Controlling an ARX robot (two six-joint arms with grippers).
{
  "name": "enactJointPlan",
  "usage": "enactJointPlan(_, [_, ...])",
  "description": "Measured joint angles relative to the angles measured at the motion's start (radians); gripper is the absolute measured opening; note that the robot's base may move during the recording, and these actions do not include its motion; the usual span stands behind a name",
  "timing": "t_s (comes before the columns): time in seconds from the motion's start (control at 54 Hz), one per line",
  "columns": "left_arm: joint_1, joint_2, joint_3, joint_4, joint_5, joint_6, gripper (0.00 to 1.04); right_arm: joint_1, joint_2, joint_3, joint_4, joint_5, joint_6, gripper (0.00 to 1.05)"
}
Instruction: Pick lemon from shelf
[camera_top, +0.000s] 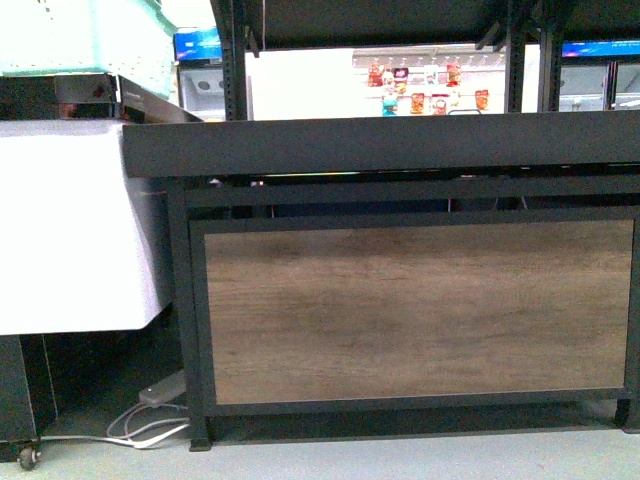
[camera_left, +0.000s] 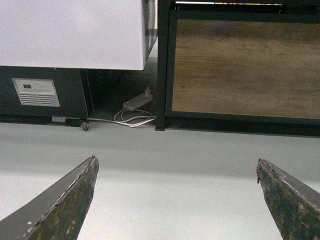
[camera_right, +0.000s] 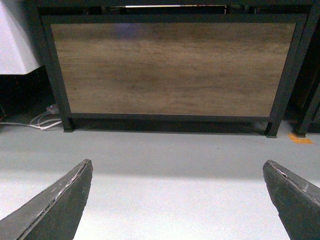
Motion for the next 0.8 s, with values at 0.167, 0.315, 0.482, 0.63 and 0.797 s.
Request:
enactJointPlan(0.167, [0.000, 0.000, 0.000, 0.000, 0.000, 0.000, 0.97, 0.000, 0.000, 0.000, 0.000, 0.000, 0.000, 1.02])
enactJointPlan(0.315, [0.000, 0.000, 0.000, 0.000, 0.000, 0.000, 0.97, 0.000, 0.000, 0.000, 0.000, 0.000, 0.000, 1.02])
enactJointPlan(0.482, [0.000, 0.000, 0.000, 0.000, 0.000, 0.000, 0.97, 0.000, 0.000, 0.000, 0.000, 0.000, 0.000, 1.02])
enactJointPlan(0.63, [0.000, 0.000, 0.000, 0.000, 0.000, 0.000, 0.97, 0.000, 0.000, 0.000, 0.000, 0.000, 0.000, 1.02])
enactJointPlan(0.797, [0.000, 0.000, 0.000, 0.000, 0.000, 0.000, 0.97, 0.000, 0.000, 0.000, 0.000, 0.000, 0.000, 1.02])
